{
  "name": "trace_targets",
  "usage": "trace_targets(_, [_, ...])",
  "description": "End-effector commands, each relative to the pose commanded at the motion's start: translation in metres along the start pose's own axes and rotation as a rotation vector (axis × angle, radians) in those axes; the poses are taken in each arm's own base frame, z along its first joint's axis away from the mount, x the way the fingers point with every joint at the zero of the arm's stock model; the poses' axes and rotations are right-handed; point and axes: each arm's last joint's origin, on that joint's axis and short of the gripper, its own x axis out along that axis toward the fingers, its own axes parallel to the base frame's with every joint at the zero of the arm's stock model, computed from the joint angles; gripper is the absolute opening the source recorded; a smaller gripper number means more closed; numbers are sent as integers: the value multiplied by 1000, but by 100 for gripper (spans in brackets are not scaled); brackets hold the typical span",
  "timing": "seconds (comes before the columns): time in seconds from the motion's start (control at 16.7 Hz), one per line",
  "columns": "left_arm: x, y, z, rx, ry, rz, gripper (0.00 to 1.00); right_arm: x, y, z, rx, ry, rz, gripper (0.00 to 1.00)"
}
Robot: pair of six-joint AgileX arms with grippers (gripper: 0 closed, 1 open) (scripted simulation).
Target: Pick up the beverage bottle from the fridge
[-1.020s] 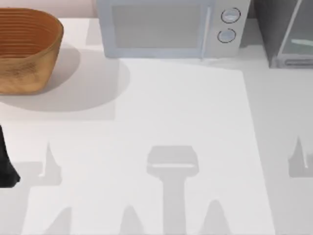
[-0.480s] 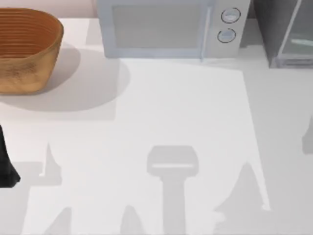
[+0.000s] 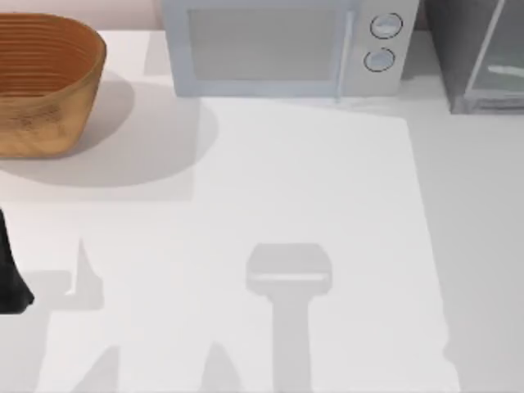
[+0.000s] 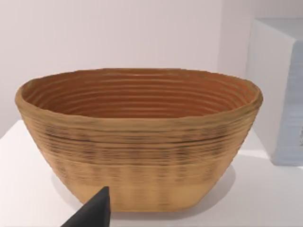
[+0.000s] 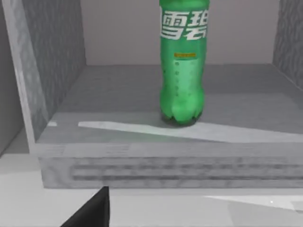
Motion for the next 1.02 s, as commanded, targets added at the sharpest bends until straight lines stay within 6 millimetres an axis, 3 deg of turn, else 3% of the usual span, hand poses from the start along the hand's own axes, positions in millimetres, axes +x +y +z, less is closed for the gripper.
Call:
trace_targets(0.24, [0, 0, 0, 0, 0, 0, 100, 2, -10, -10, -9, -18, 1, 100])
trace_targets(0.66, [0, 0, 0, 0, 0, 0, 100, 5, -10, -11, -8, -15, 5, 100])
trace_targets(0.84, [0, 0, 0, 0, 0, 0, 100, 29, -15, -11, -10, -13, 5, 100])
trace_targets(1.02, [0, 0, 0, 0, 0, 0, 100, 70, -20, -10, -13, -19, 1, 100])
